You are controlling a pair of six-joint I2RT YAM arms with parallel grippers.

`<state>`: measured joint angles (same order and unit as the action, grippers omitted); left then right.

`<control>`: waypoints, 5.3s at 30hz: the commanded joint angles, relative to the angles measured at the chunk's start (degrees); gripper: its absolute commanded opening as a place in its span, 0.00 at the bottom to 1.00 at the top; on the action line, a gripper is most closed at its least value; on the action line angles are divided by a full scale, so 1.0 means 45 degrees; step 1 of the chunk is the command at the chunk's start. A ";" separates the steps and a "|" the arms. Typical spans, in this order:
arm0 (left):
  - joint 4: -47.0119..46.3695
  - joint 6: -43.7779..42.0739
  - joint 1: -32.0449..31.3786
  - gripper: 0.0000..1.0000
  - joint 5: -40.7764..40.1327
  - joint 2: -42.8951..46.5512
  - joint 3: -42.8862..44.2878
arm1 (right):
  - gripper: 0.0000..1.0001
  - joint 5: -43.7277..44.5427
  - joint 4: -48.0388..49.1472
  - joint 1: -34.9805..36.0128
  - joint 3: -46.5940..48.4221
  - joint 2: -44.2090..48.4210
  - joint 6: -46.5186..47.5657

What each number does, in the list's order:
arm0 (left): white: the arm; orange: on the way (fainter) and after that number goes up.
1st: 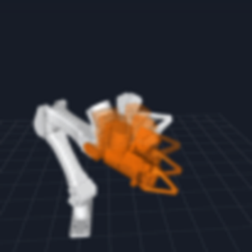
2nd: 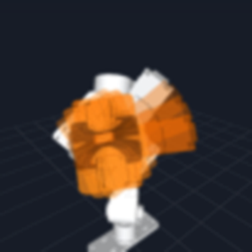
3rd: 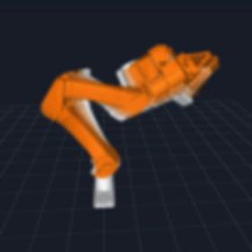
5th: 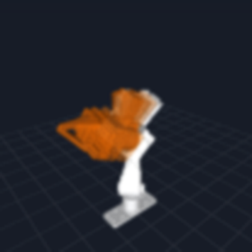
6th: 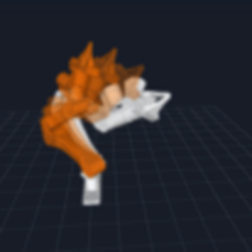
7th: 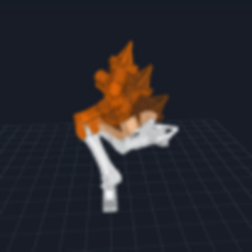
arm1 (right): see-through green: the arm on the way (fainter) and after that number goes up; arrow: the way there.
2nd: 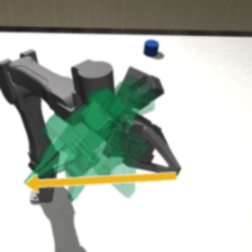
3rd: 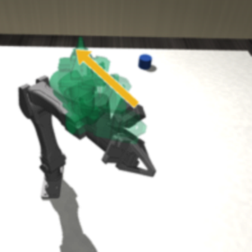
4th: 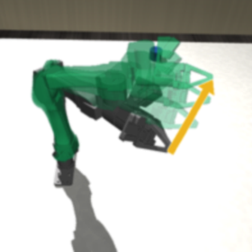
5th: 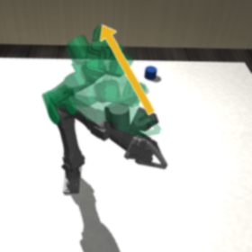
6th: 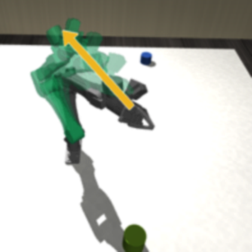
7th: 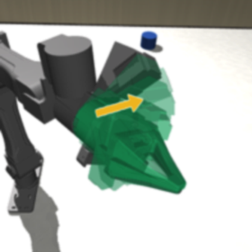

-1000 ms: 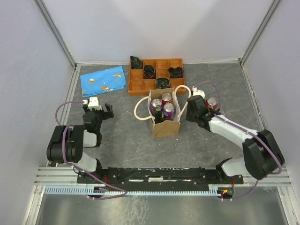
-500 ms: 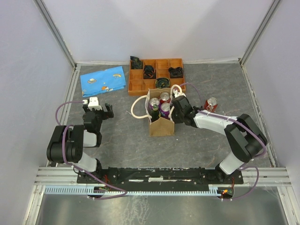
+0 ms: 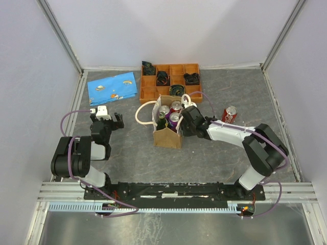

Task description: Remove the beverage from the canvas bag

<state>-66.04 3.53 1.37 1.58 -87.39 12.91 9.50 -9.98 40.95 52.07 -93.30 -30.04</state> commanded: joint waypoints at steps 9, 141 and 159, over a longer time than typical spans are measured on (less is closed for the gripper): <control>-0.0464 -0.0453 -0.0049 0.99 -0.0113 0.0064 0.0062 | 0.66 0.3336 -0.5171 0.0471 0.1003 0.7452 0.1966; -0.0475 -0.0453 -0.0050 0.99 -0.0118 0.0063 0.0062 | 0.00 0.6276 -0.1029 -0.2814 0.4976 0.4424 0.6025; -0.0475 -0.0458 -0.0050 0.99 -0.0131 0.0056 0.0062 | 0.00 0.3817 -0.0498 -0.3512 0.2148 0.2326 0.4204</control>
<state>-66.04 3.53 1.37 1.58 -87.39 12.91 28.56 -19.29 26.02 63.53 -82.76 -8.03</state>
